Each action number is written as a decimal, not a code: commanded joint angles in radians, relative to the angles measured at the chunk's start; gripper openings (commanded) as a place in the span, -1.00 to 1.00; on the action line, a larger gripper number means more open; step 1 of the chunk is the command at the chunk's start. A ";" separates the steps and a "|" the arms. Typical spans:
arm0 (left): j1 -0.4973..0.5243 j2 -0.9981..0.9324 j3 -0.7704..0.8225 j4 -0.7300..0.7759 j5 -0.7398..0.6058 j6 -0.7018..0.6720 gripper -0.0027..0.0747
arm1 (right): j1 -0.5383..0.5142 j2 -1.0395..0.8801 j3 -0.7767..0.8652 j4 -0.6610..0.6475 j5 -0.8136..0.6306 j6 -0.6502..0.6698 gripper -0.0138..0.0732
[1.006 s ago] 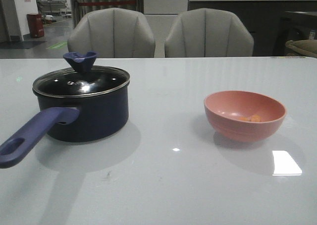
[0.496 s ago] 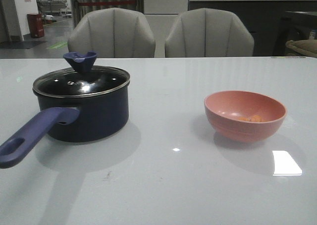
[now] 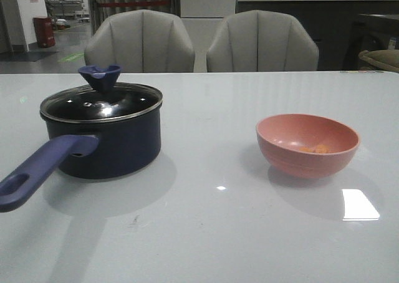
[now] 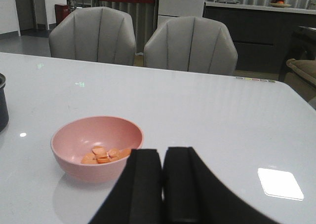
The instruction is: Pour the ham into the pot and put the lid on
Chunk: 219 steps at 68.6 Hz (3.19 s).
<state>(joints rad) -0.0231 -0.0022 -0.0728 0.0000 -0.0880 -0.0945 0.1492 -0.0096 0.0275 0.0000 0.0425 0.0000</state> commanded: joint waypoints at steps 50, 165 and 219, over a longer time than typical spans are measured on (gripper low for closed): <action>0.001 0.427 -0.350 0.026 0.241 -0.005 -0.61 | -0.006 -0.020 -0.006 -0.012 -0.075 0.000 -0.32; -0.238 1.417 -1.253 -0.077 0.833 0.002 0.58 | -0.006 -0.021 -0.006 -0.012 -0.075 0.000 -0.32; -0.330 1.847 -1.710 -0.013 1.086 -0.167 0.70 | -0.006 -0.021 -0.006 -0.012 -0.075 0.000 -0.32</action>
<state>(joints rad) -0.3467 1.8825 -1.7368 -0.0471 1.0236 -0.2167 0.1492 -0.0096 0.0275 0.0000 0.0425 0.0000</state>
